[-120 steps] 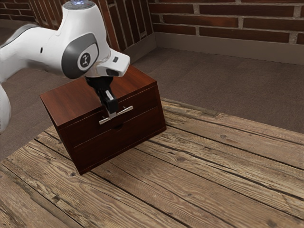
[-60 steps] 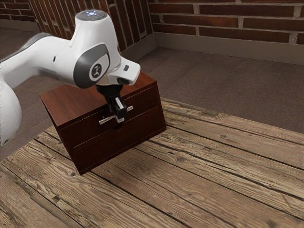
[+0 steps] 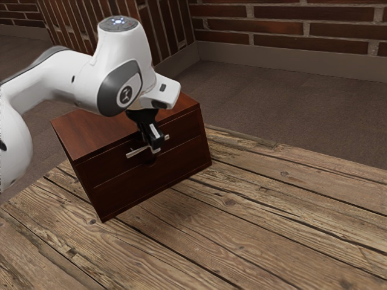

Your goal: Pull the drawer handle with one arm to open the drawer

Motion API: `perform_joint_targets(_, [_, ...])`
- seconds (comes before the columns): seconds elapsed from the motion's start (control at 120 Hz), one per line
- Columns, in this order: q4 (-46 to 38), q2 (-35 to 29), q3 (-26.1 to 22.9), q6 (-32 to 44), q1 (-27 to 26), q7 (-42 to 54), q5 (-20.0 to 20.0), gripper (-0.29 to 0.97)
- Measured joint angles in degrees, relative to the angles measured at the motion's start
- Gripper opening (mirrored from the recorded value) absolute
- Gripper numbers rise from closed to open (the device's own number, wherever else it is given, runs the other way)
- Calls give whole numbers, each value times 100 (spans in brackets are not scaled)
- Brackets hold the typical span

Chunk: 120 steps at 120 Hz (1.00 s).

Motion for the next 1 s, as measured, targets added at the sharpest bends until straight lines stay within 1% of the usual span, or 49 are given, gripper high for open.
perform_joint_targets(0.325, [-149,30,0,118,0,-23,-10,17])
perform_joint_targets(0.475, [-165,20,5,141,-2,-32,-5,13])
perform_joint_targets(0.675, [-284,-27,82,151,-89,-41,1,12])
perform_joint_targets(0.708, [-328,-33,264,153,-284,-42,1,11])
perform_joint_targets(0.725, [-355,-32,438,153,-461,-43,0,11])
perform_joint_targets(0.783, [-494,-24,1286,162,-1328,-45,-2,10])
perform_joint_targets(0.825, [-569,-19,1650,169,-1719,-46,-6,9])
perform_joint_targets(0.892, [-636,-12,1876,176,-1974,-48,-12,9])
perform_joint_targets(1.0, [-669,1,1957,186,-2083,-53,-44,9])
